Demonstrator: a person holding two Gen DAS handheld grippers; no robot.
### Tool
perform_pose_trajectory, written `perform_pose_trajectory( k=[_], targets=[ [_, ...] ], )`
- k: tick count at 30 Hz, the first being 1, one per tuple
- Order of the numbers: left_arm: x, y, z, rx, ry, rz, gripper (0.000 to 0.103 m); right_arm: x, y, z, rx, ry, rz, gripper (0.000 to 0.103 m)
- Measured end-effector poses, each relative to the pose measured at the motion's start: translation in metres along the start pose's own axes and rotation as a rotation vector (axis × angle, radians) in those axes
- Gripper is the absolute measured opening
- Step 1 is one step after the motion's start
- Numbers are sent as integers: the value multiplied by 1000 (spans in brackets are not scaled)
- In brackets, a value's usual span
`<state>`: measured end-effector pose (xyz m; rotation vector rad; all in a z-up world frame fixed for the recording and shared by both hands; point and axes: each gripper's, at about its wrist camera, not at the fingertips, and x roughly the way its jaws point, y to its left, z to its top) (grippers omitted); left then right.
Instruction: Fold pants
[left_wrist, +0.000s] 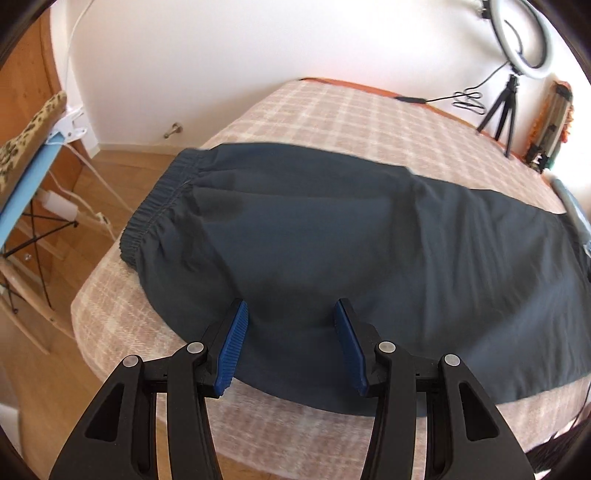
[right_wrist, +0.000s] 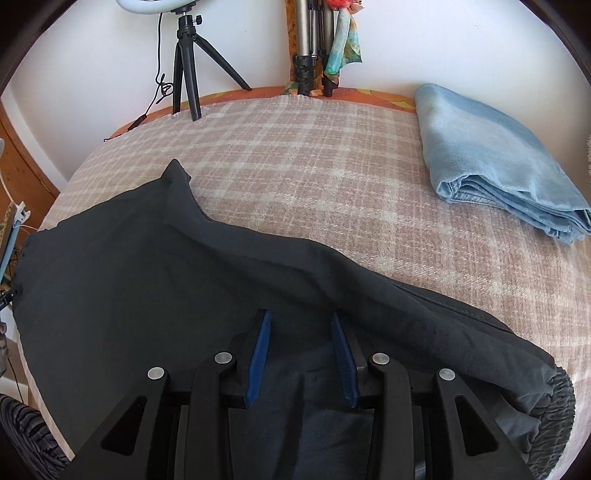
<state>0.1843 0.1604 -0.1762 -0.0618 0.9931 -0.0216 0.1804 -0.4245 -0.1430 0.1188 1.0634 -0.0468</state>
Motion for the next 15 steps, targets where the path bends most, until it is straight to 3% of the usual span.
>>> perform_pose_trajectory(
  k=[3,6,10,15],
  targets=[
    [-2,15,2,-29,-26,32,51,-4,8,1,-18,1,-15,38],
    [-19,37,-2,-124,-51,-79,48,-15,22,5,-35,-26,-9,38],
    [-47,71,-10,-219,-103,-79,58,-37,50,13,-70,-81,14,41],
    [-49,111,-19,-381,-55,-164,63,-58,104,24,-118,-156,95,63]
  ],
)
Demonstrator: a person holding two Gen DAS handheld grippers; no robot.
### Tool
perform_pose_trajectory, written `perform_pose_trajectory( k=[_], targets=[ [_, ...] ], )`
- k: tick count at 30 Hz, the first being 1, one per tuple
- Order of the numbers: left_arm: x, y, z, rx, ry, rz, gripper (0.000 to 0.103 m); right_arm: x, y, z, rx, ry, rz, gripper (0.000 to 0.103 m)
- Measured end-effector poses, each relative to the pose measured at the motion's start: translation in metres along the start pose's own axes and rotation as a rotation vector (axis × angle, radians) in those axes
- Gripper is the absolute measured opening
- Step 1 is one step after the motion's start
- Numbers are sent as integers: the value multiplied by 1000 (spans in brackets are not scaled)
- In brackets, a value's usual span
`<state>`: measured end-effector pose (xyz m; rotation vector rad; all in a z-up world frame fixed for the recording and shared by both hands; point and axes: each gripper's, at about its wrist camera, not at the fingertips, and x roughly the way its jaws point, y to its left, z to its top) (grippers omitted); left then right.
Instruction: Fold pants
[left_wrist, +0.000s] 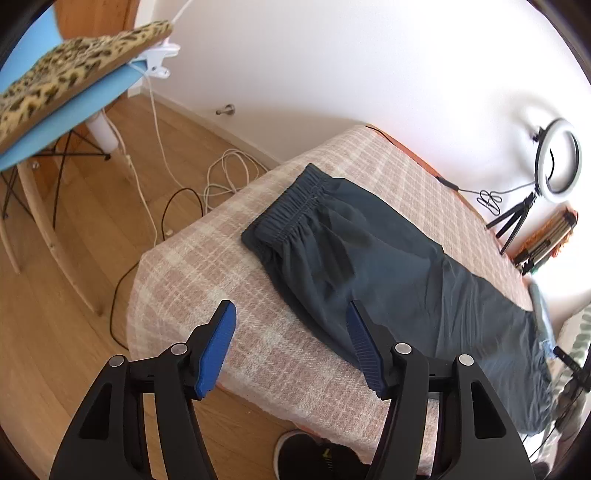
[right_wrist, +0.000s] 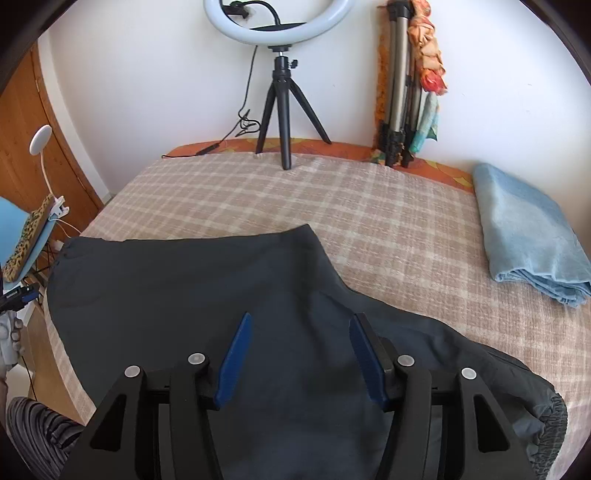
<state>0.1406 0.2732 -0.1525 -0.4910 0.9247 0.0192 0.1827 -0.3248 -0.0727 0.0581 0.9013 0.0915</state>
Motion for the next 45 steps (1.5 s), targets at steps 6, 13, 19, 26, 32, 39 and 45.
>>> perform_pose_trajectory(
  k=[6,13,19,26,32,39,45],
  targets=[
    [14,29,9,-207,35,-140,63,3,74,12,-97,-28,80,67],
    [39,37,23,-323,34,-175,63,13,138,21,-193,-22,151,67],
    [52,41,32,-343,7,-175,63,23,175,32,-255,-18,174,67],
    [57,32,36,-267,-35,-131,63,42,212,49,-291,-7,210,67],
    [62,21,31,-177,-103,-28,34,61,260,71,-354,5,259,67],
    [55,12,26,-101,-181,-16,17,99,337,103,-423,92,354,67],
    [37,-38,9,199,-309,81,16,149,405,131,-357,267,507,67]
  ],
)
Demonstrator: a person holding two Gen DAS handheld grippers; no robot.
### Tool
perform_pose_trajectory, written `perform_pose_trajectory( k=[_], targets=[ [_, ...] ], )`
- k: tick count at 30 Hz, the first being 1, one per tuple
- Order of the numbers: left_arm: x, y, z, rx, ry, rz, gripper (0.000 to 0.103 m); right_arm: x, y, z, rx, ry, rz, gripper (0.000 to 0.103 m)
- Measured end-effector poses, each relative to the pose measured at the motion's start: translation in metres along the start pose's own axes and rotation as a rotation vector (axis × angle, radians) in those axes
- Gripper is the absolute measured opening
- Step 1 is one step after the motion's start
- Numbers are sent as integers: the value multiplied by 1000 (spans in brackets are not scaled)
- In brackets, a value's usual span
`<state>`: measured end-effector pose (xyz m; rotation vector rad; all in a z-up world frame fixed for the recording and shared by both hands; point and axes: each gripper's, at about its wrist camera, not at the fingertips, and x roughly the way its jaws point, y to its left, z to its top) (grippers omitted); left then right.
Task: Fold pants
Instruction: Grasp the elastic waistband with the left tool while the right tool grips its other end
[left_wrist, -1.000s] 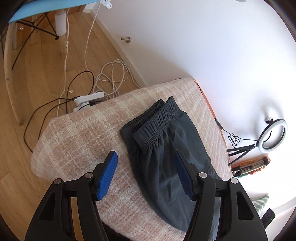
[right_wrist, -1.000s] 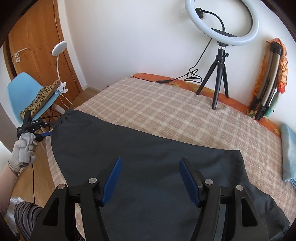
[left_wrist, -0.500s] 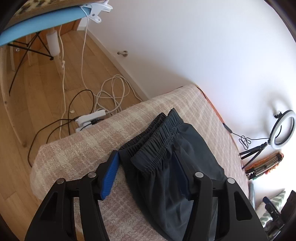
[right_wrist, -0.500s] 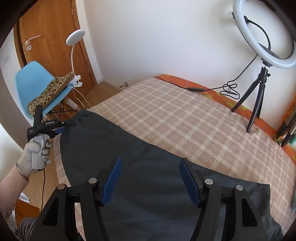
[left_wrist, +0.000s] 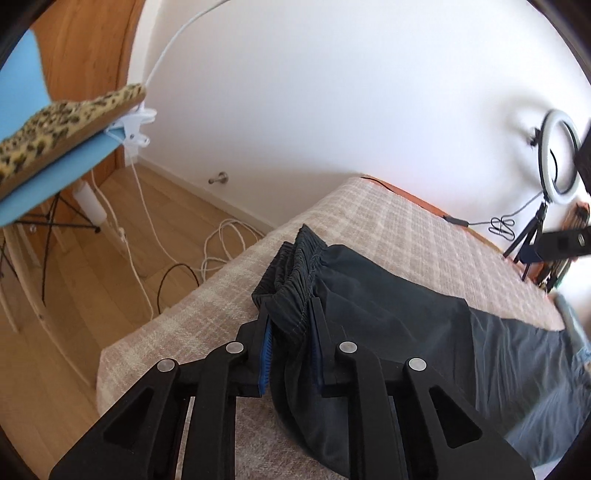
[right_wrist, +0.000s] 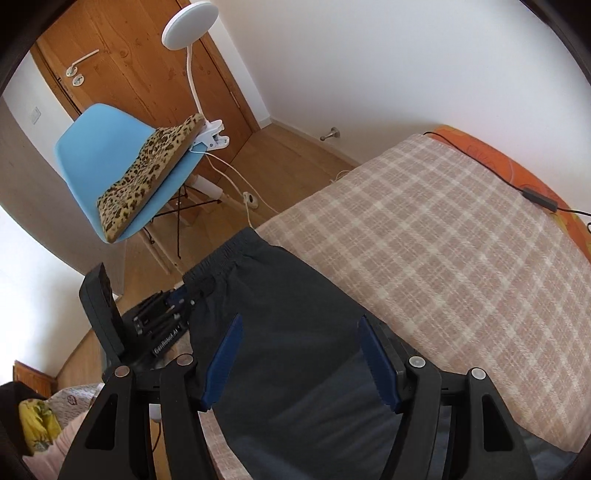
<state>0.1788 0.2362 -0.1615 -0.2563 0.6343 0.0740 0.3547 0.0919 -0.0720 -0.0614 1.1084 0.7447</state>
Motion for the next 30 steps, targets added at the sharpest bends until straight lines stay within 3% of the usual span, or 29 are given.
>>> perform_pose_trajectory(
  k=[4,8,16,23,25,26,27,30],
  targets=[
    [-12,-32,-8,194,-53,32,16,43,18,29,24,84,88,67],
    [-14,-53,-20,350,-73,72,16,85,37,45,24,159,100,67],
    [-13,-60,-30,412,-101,93,16,152,75,59,-75,295,14,67],
    [-4,-69,-38,467,-100,95,16,178,88,59,-142,376,-99,67],
    [-4,-72,-40,481,-106,103,16,185,93,54,-183,395,-144,55],
    [-5,-74,-41,485,-106,104,16,187,94,51,-194,402,-166,39],
    [-6,-74,-42,485,-105,104,16,188,92,49,-192,403,-174,32],
    [-11,-71,-43,467,-125,125,20,172,74,47,-107,353,-101,21]
  ],
)
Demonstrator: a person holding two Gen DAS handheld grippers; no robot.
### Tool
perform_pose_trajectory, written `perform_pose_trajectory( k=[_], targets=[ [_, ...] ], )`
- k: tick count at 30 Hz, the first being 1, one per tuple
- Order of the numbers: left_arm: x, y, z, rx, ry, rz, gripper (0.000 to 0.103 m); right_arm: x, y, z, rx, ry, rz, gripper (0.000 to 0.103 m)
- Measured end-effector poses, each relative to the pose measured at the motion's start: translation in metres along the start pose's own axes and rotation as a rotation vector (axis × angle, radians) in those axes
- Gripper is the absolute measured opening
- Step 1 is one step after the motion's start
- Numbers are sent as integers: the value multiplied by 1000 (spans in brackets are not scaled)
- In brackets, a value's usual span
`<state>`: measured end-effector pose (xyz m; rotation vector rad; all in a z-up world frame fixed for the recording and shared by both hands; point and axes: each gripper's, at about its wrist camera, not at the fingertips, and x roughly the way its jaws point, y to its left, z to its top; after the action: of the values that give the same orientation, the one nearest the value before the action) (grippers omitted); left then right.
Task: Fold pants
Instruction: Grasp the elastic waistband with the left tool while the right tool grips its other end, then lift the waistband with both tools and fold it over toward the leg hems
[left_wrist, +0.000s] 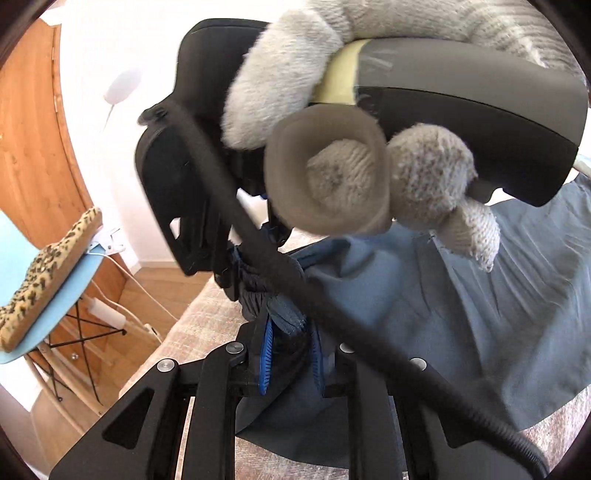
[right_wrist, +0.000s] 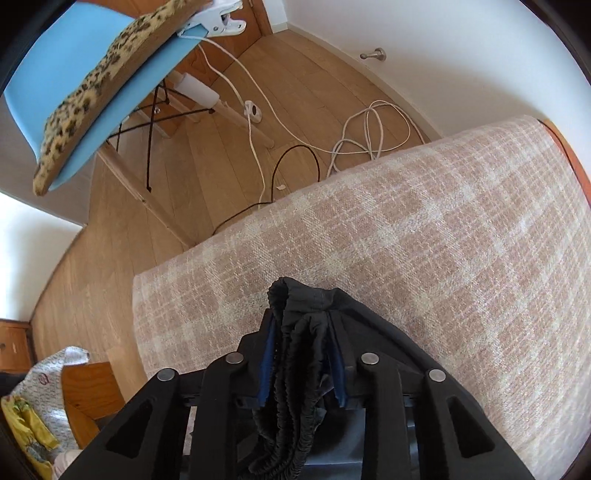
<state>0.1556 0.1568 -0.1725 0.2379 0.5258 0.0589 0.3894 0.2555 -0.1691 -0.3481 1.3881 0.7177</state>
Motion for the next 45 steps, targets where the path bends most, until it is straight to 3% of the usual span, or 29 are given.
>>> perform_pose_trajectory(
  k=[5,8,11,15,16,18,22,28,34,39,45],
  targets=[
    [-10,1,-3,-42,-30,54,33,-32,-41,-23,170,-108,173,17],
    [-7,3,-1,-61,-20,90,53,-42,-59,-37,234,-142,236,16],
    [-6,7,5,-83,-22,71,54,-52,-71,-49,270,-171,260,16],
    [-5,8,10,-109,6,-28,54,-67,-86,-62,291,-206,296,15],
    [-5,9,13,-116,7,-58,53,-72,-89,-65,295,-213,304,15],
    [-7,8,19,-124,17,-105,28,-79,-90,-70,308,-230,309,15],
    [-17,8,36,-162,21,-206,13,-104,-103,-88,327,-263,313,14],
    [-43,4,73,-166,-13,-331,10,-146,-119,-120,360,-336,324,14],
    [-64,-24,93,-166,-1,-457,10,-176,-141,-167,402,-375,305,14],
    [-81,-70,106,-83,7,-533,9,-199,-171,-213,448,-398,274,14],
    [-110,-145,116,87,14,-605,9,-221,-213,-280,538,-426,234,14]
  ],
)
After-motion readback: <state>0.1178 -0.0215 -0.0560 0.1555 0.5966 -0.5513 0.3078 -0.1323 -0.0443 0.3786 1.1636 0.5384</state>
